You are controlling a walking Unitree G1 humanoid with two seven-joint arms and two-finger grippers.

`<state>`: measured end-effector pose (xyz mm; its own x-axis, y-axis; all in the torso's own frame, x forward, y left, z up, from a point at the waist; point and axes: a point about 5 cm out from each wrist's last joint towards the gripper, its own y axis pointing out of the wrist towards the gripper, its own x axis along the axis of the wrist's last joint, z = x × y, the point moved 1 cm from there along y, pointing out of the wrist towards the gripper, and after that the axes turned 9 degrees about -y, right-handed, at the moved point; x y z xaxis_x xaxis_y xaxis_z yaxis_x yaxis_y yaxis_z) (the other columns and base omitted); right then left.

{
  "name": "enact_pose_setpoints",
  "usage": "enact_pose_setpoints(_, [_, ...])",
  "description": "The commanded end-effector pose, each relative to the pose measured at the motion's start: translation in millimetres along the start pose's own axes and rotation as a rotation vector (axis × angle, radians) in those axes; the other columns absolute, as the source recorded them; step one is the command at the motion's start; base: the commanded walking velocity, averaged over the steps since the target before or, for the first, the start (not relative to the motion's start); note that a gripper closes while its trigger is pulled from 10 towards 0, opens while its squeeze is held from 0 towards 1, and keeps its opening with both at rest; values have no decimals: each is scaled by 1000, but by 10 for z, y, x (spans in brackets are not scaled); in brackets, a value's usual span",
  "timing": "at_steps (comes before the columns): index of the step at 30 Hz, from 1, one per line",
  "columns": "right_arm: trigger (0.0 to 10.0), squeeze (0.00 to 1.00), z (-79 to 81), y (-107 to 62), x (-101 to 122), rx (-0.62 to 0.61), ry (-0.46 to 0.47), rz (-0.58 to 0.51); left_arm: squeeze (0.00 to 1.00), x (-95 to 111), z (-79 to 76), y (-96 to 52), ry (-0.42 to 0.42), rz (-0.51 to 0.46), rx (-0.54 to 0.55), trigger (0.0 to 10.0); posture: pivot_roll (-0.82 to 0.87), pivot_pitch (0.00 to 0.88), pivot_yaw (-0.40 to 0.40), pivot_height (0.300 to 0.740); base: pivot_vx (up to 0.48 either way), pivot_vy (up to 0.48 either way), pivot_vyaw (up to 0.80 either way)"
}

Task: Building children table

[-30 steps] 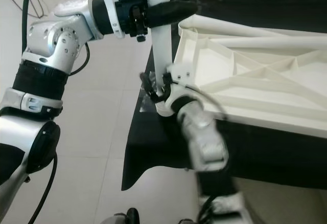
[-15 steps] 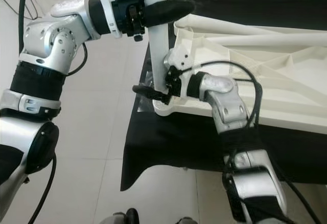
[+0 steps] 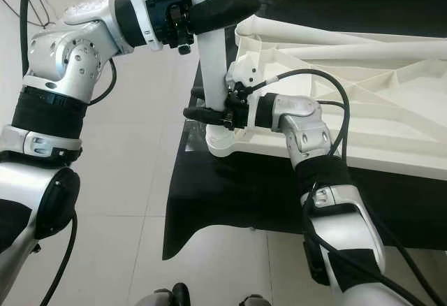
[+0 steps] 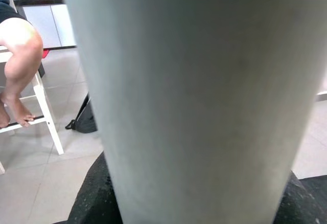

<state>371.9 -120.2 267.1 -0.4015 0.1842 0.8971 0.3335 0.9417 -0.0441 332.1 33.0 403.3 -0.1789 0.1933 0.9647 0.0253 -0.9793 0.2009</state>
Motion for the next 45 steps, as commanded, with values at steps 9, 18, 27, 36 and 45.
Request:
enact_pose_setpoints(9, [0, 0, 211, 270, -418, -591, 154, 240, 0, -200, -86, 174, -40, 75, -26, 10000, 5, 237, 27, 740, 0, 0, 0])
enact_pose_setpoints(18, [0, 0, 806, 419, -464, -736, 271, 250, 0, -157, -22, 146, -28, 87, 1, 10000, 2, 221, 39, 740, 0, 0, 0])
enact_pose_setpoints(27, [10000, 0, 696, 419, -314, -797, 227, 259, 0, -144, -37, 148, -31, 92, -6, 0, 4, 217, 32, 740, 0, 0, 0])
enact_pose_setpoints(36, [10000, 1000, 301, 369, 31, -465, 60, 24, 0, -150, -30, 134, -32, 100, -16, 0, 5, 217, 33, 740, 0, 0, 0])
enact_pose_setpoints(45, [10000, 0, 19, 270, 208, -7, -73, 7, 0, -157, -52, 153, -35, 98, -28, 0, 12, 225, 34, 740, 0, 0, 0])
